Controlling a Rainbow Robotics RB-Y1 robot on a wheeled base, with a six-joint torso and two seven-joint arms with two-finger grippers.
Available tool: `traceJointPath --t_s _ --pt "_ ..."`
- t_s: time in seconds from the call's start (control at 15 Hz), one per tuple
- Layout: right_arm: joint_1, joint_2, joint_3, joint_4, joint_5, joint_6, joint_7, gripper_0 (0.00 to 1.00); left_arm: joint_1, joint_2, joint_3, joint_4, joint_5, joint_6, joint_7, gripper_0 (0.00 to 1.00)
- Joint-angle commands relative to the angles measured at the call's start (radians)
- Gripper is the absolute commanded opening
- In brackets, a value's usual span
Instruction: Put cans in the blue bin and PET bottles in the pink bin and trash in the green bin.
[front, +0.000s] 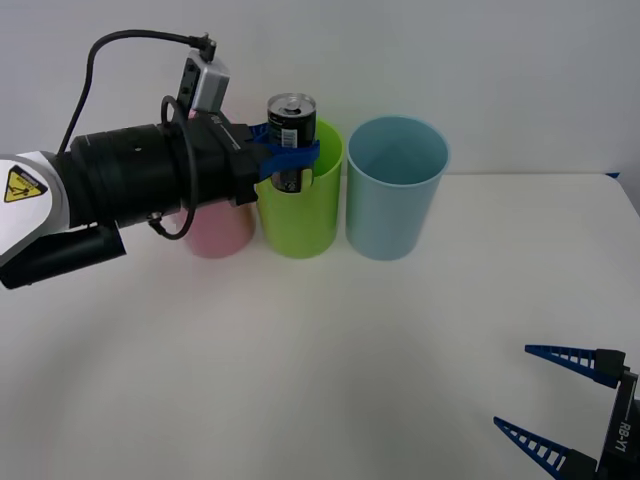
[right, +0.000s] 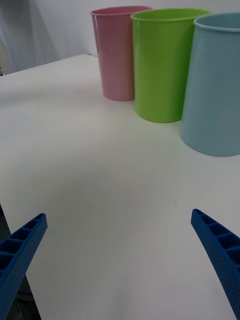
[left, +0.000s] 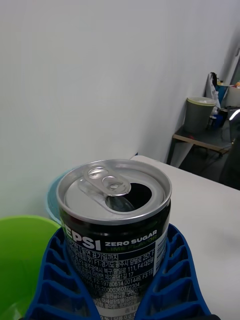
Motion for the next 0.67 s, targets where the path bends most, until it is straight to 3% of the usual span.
traceJointPath --t_s 0.07,0.33,0.67 --pt "0.0 0.0 0.0 0.0 0.0 0.0 0.0 1.0 -0.114 -0.003 -0.093 0.074 0.06 0.04 -0.004 0.0" --pt "0.0 0.0 0.0 0.0 0.0 0.0 0.0 1.0 -0.293 -0.057 -0.234 0.229 0.126 0.074 -0.013 0.0" --pt "0.0 0.0 0.0 0.0 0.0 0.0 0.0 1.0 -0.43 -0.197 -0.299 0.427 0.123 0.075 -0.018 0.0"
